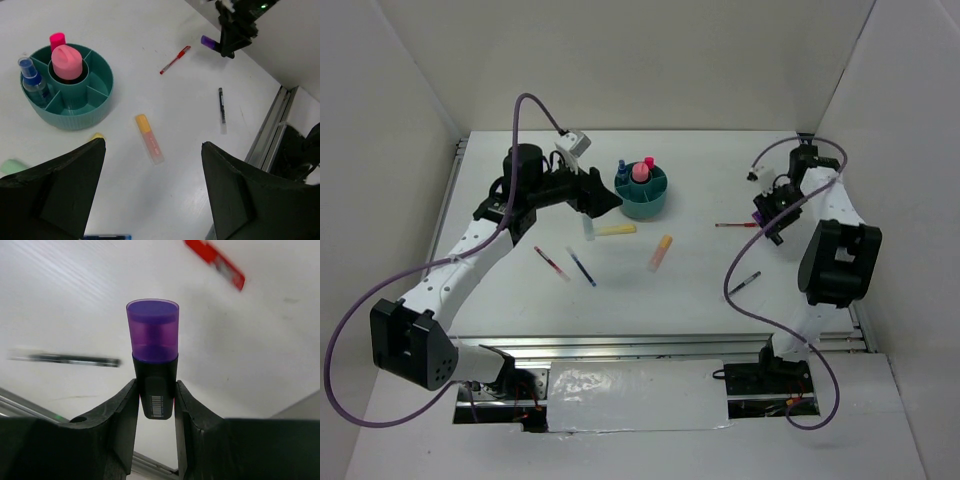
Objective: Sort the stationery into containers
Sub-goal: Grab a piece of stationery with the right arm, then pass the stationery from the right arm to the left
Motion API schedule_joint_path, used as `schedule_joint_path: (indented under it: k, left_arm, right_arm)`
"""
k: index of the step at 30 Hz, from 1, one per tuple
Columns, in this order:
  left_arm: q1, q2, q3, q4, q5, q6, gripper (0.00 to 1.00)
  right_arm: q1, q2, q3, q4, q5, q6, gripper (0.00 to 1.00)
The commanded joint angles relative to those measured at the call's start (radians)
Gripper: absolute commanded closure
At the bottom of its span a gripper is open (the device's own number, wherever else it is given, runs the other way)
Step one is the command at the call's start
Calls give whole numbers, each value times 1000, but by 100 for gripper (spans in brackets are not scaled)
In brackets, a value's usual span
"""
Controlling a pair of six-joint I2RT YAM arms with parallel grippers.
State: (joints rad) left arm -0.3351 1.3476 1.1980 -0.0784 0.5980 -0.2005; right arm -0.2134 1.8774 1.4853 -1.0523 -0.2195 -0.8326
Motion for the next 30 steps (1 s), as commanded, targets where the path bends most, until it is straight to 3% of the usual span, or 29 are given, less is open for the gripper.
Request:
schedule_joint_path:
  k: [1, 9, 15, 30]
  left_arm:
    - [-1, -18, 45, 26, -47, -131, 10]
    - [-36, 34, 75, 29, -63, -261, 11]
    - [-39, 74, 80, 68, 8, -407, 14]
    - [-68, 146, 41, 175, 49, -568, 26]
  right_arm:
    - [84, -208, 98, -101, -164, 61, 100]
    - [441, -304, 185, -20, -250, 404, 100]
    - [644, -258, 271, 20, -179, 493, 100]
    - [789, -215, 356, 32, -60, 596, 100]
